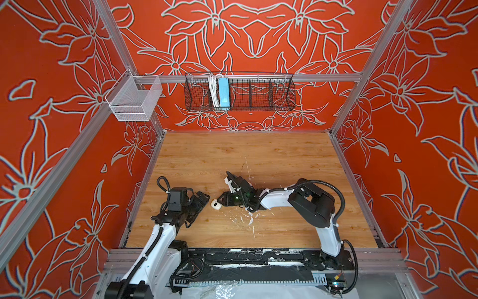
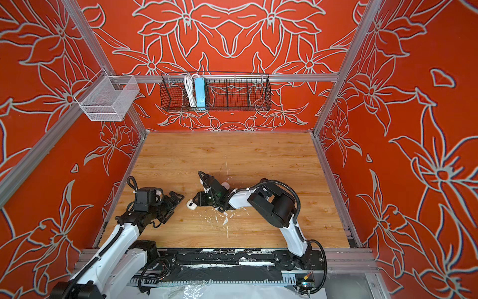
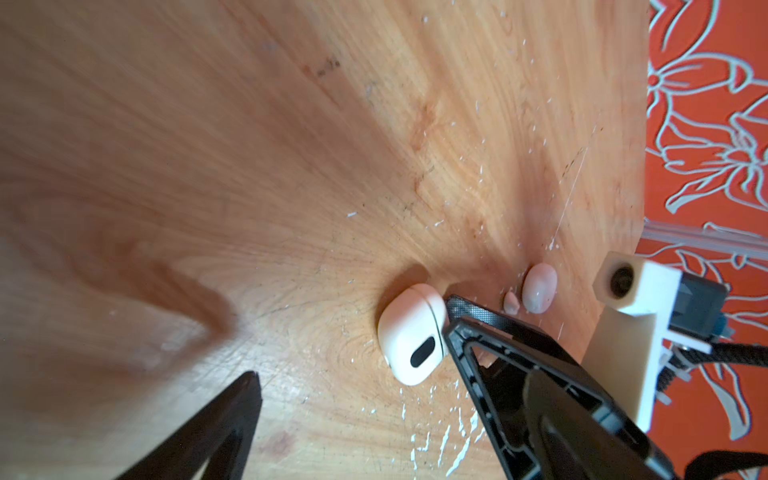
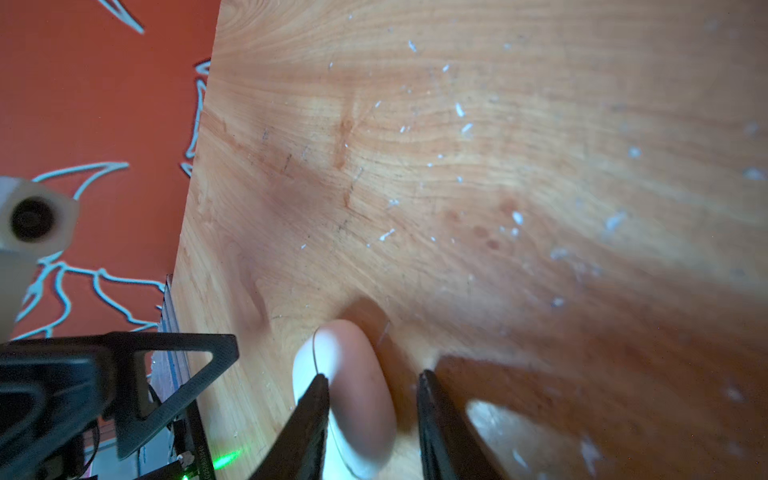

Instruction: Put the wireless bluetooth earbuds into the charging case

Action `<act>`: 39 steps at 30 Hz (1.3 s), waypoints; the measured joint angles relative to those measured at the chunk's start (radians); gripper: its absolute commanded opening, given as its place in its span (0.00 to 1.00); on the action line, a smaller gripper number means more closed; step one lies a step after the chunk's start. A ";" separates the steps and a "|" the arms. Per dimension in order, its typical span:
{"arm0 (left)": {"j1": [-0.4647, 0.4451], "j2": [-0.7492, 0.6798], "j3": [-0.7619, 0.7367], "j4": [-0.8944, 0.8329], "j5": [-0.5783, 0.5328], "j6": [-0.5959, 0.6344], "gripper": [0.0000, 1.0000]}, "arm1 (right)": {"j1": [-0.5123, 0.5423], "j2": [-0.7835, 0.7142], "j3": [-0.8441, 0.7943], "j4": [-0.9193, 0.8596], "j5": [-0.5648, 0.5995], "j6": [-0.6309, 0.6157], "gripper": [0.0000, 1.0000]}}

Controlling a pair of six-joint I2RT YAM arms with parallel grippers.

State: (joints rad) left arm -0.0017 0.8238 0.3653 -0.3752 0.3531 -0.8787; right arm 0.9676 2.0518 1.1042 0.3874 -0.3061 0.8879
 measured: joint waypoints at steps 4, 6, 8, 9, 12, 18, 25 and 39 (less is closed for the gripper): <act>-0.017 0.084 0.026 0.016 0.036 0.043 0.93 | 0.018 -0.035 -0.052 0.020 0.040 0.018 0.38; -0.027 0.112 0.034 0.029 0.050 0.061 0.92 | 0.023 -0.049 -0.068 0.018 0.057 0.020 0.38; -0.035 0.127 0.035 0.040 0.060 0.079 0.91 | 0.027 -0.057 -0.071 0.010 0.072 0.020 0.39; -0.039 0.130 0.035 0.042 0.061 0.090 0.92 | 0.028 -0.062 -0.071 0.004 0.082 0.019 0.39; -0.040 0.130 0.037 0.042 0.051 0.116 0.91 | 0.029 -0.086 -0.076 -0.011 0.103 0.011 0.39; -0.039 0.183 0.101 0.026 -0.023 0.169 0.93 | 0.048 -0.147 -0.096 -0.030 0.129 -0.021 0.23; 0.016 0.339 0.175 0.029 -0.002 0.235 0.88 | 0.132 -0.147 -0.090 -0.132 0.165 -0.092 0.29; 0.040 0.410 0.341 0.057 0.130 0.182 0.87 | 0.186 -0.150 -0.006 -0.314 0.297 -0.220 0.43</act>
State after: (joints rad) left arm 0.0387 1.2339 0.7063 -0.3180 0.4831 -0.6971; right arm 1.1534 1.9015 1.0981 0.0738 -0.0093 0.6674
